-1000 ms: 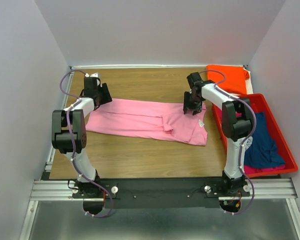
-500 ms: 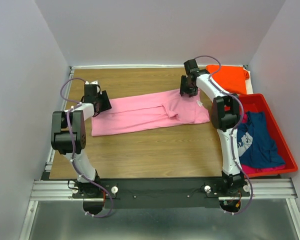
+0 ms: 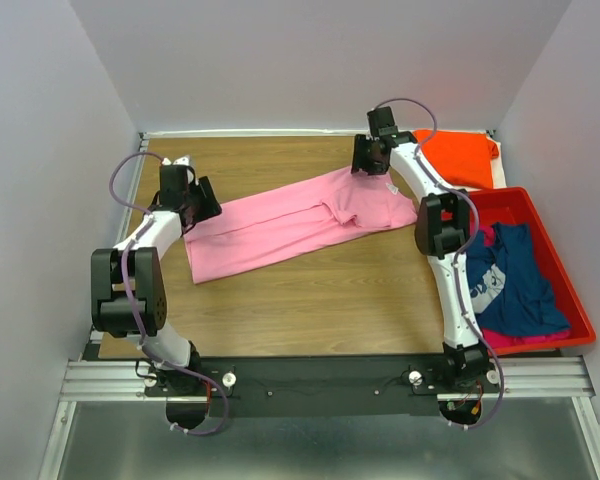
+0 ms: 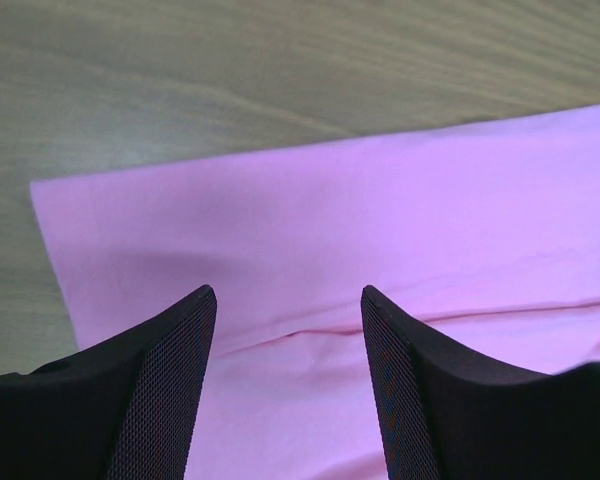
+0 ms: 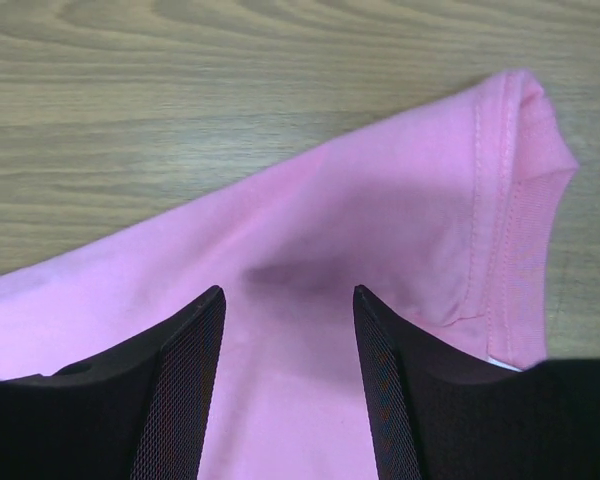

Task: Fold and stack the t-shirts
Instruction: Fold the tshirt

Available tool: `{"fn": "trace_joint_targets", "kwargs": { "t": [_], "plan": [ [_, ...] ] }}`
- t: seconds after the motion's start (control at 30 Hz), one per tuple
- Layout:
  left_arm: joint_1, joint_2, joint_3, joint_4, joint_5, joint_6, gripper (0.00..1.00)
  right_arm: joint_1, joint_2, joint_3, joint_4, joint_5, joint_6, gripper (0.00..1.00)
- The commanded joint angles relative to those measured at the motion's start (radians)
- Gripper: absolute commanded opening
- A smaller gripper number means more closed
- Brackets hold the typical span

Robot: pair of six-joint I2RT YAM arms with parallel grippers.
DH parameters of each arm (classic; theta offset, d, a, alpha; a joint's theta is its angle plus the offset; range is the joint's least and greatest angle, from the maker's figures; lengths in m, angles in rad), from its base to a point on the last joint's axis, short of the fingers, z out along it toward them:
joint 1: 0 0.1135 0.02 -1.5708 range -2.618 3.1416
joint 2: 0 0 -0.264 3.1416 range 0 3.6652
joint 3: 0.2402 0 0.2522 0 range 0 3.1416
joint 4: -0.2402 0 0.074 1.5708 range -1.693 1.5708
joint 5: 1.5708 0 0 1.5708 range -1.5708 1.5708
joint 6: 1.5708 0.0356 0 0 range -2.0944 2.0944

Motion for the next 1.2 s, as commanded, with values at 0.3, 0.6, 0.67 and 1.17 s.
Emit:
{"fn": "trace_joint_targets", "kwargs": {
  "t": [0.3,0.6,0.67,1.17],
  "plan": [
    [-0.029,0.173,0.103,0.107,0.265,0.036,0.66,-0.003,-0.305,-0.262,0.084,-0.141,-0.044,0.61],
    [-0.032,0.226,0.088,0.146,0.278,0.037,0.65,-0.005,-0.396,-0.529,0.086,-0.198,0.005,0.60],
    [-0.032,0.232,0.076,0.145,0.272,0.034,0.66,-0.003,-0.411,-0.586,0.093,-0.193,0.011,0.60],
    [-0.034,0.233,0.024,0.081,0.227,0.037,0.66,-0.005,-0.310,-0.629,0.097,-0.115,0.051,0.60]
  ]
}}
